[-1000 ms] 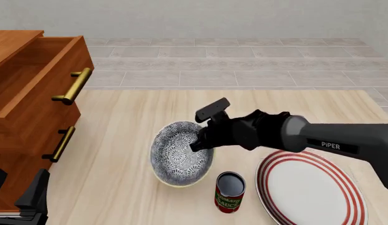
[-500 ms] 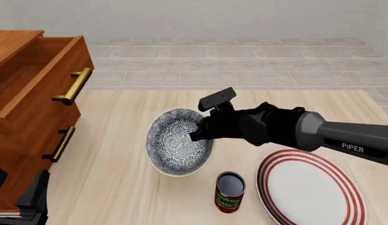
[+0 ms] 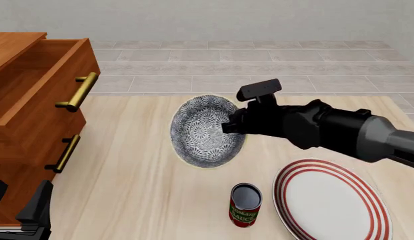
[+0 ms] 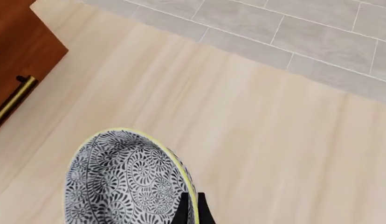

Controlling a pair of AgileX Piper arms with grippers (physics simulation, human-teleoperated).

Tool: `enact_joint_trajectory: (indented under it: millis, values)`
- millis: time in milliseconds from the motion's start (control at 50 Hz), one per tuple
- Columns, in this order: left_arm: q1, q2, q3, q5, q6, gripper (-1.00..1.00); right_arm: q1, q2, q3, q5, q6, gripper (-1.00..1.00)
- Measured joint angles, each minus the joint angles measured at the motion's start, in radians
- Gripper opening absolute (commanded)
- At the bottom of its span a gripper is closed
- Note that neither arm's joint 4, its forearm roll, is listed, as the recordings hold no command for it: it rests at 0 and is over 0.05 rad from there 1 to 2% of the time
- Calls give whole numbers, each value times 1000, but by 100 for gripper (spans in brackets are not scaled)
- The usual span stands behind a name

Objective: Put the bowl on the plate.

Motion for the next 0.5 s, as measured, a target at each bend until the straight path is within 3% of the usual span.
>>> enact_joint_trajectory:
  millis: [500]
  values:
    - [0,0,0,0,0,100,-165,-204,131,21,10,-100]
